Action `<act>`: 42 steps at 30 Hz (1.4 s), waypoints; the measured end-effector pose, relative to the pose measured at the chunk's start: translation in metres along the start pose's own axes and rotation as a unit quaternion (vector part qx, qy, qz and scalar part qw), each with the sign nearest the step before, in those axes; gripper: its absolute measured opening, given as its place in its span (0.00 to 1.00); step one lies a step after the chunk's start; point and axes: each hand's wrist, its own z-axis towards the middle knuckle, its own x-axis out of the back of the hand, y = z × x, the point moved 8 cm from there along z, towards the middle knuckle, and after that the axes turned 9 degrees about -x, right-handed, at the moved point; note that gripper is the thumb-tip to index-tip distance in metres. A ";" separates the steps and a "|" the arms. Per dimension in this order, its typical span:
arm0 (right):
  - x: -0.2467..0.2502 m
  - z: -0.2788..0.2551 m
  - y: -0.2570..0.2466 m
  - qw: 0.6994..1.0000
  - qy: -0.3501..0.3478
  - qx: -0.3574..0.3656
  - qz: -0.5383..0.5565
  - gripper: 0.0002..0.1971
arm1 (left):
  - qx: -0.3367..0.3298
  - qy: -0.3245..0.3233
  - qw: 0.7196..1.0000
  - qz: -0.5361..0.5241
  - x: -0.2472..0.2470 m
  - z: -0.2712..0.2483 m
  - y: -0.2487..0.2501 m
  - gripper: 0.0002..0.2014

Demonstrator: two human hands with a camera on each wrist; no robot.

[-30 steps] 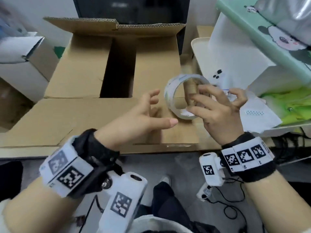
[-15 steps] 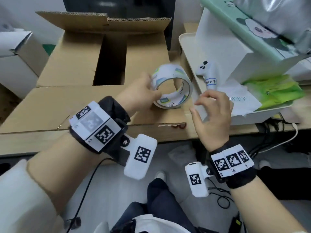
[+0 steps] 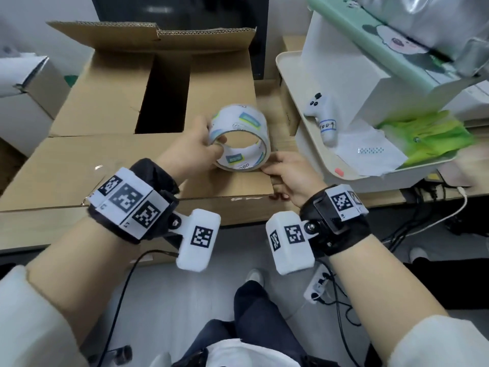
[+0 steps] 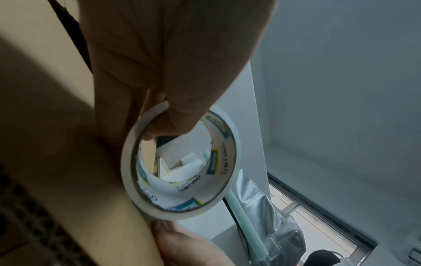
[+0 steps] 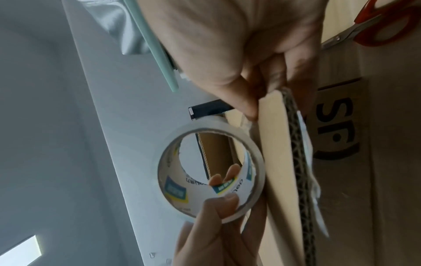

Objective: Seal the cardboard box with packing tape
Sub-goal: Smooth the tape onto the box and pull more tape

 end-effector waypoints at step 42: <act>-0.033 0.026 -0.011 0.999 -0.015 -0.031 0.030 0.18 | -0.223 -0.134 0.813 0.520 0.038 0.007 0.046 0.36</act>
